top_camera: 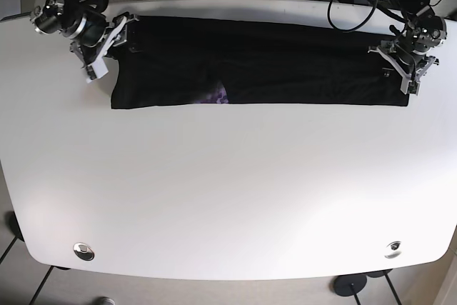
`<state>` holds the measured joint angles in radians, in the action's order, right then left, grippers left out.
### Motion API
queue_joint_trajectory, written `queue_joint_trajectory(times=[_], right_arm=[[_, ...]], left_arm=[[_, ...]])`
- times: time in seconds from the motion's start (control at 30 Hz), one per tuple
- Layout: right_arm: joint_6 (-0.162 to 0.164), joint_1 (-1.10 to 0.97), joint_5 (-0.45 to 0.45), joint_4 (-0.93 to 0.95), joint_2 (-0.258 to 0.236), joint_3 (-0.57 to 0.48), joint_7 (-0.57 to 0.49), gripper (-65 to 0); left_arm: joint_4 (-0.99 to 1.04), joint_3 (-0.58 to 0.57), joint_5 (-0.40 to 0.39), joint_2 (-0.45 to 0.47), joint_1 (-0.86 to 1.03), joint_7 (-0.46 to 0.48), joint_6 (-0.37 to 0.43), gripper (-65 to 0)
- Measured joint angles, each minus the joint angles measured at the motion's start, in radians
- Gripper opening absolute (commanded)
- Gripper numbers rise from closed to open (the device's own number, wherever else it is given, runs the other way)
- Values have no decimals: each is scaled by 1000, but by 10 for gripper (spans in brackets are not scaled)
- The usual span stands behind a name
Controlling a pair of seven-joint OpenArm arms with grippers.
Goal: Fold the T-shirt properly
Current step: 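Lay the folded hem down and release with both grippers, then grasp the strip end with the left gripper and fold it toward the right gripper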
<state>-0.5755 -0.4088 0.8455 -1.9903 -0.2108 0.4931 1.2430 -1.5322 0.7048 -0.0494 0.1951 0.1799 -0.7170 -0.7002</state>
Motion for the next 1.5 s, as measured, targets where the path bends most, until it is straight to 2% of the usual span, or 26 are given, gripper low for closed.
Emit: queue_joint_trajectory(times=[0.07,0.2,0.27,0.3,0.4,0.47,0.67,0.93,1.0,1.1,1.13,1.17,1.23,1.3,1.37,1.43,1.5], right_arm=[[0,18,43,1,-1,2,5,-377],[0,50,57,26,24,-55,-10,-526],[2,45,8,68,39,-88,-5,-579],[4,39,-27,84,39,-110,-13,-582],[2,35,-142,158,39,-198,-129,-583],[0,24,-192,230,39,-205,-187,-583],[-25,92,-186,378,10,-204,-329,-583],[-28,265,-180,541,-31,-204,-352,-583],[-26,282,-196,538,-30,-204,-346,-583],[-4,281,-219,500,-30,-204,-330,-583],[-3,280,-225,488,-31,-202,-323,-583],[0,280,-233,484,-30,-202,-323,-583],[0,280,-233,484,-26,-203,-323,-583],[0,278,-233,484,-24,-203,-323,-583],[-1,278,-233,484,-25,-203,-323,-585],[-1,277,-233,484,-24,-203,-323,-585],[-1,276,-232,484,-24,-203,-324,-585]], left_arm=[[0,0,0,0,0,0,0,-406],[0,-1,0,0,0,0,0,-406],[0,-1,0,0,0,0,0,-406],[0,0,0,0,0,0,0,-406],[0,3,-1,0,0,1,0,-406],[0,4,-3,0,0,0,0,-406],[28,4,-12,2,-14,7,0,-403],[256,-4,-8,28,-234,8,-8,-403],[245,-5,5,26,-248,-8,-8,-403],[143,2,38,9,-234,-60,-7,-393],[88,9,33,12,-233,-60,-3,-347],[66,21,8,14,-233,-59,-3,-297],[57,93,-127,7,-229,-53,0,-179],[58,148,-214,9,-218,-92,0,-164],[65,179,-278,28,-212,-188,4,-161],[86,190,-347,36,-209,-179,3,-161],[158,192,-364,38,-204,-178,3,-160]])
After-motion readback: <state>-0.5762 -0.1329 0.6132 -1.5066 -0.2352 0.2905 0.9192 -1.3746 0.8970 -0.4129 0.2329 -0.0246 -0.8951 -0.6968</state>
